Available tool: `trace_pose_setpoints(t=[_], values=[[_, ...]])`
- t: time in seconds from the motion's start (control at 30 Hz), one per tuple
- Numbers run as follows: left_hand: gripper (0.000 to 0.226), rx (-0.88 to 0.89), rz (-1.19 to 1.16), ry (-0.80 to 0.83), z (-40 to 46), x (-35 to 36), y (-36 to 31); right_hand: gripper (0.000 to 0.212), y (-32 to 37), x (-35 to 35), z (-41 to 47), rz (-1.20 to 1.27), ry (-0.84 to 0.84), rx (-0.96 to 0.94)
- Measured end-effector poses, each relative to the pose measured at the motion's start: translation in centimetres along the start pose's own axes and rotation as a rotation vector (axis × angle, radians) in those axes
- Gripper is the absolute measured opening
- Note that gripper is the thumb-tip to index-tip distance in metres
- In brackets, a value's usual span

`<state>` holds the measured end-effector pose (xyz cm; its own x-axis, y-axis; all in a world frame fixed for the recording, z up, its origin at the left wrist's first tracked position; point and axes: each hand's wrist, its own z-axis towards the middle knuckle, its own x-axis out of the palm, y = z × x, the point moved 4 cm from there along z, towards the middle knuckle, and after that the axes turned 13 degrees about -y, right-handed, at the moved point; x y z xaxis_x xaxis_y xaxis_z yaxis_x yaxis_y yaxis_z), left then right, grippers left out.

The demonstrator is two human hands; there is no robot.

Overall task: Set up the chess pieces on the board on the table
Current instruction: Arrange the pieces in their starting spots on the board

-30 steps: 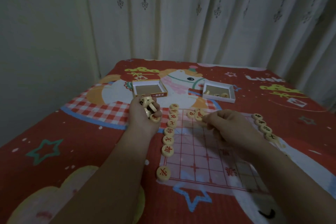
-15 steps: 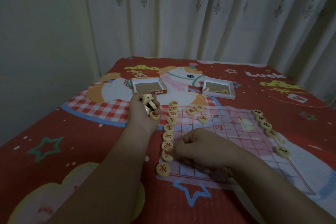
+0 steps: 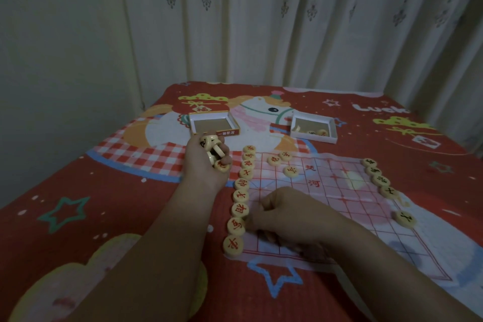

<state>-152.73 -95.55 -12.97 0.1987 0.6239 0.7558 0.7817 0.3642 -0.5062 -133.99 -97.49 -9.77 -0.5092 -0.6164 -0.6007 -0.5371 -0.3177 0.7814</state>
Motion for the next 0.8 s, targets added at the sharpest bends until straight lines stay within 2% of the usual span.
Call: trace_pose_setpoints(t=[0.17,0.3,0.37,0.43,0.5,0.7,0.8], values=[[0.018,-0.005,0.002,0.003,0.1,0.0,-0.1,0.033,-0.1,-0.8,0.5,0.001,-0.076,-0.042],[0.021,-0.018,-0.002,0.022,0.3,0.0,0.0,0.03,0.8,-1.3,1.5,0.005,-0.271,-0.194],[0.023,-0.027,-0.006,0.022,0.4,0.0,0.1,0.024,1.6,-1.0,2.5,0.002,-0.37,-0.267],[0.025,-0.029,-0.01,0.014,0.4,0.0,0.0,0.011,2.3,-0.4,3.8,0.022,-0.424,-0.282],[0.027,-0.038,-0.021,0.001,0.3,0.0,0.0,0.008,3.0,0.2,5.0,0.063,-0.455,-0.276],[0.021,-0.003,-0.16,-0.014,0.6,0.0,-0.3,0.029,4.1,1.4,7.4,0.043,-0.506,-0.181],[0.031,0.027,-0.129,0.038,0.2,0.3,-0.1,0.039,4.1,1.7,7.8,-0.015,-0.491,-0.152]])
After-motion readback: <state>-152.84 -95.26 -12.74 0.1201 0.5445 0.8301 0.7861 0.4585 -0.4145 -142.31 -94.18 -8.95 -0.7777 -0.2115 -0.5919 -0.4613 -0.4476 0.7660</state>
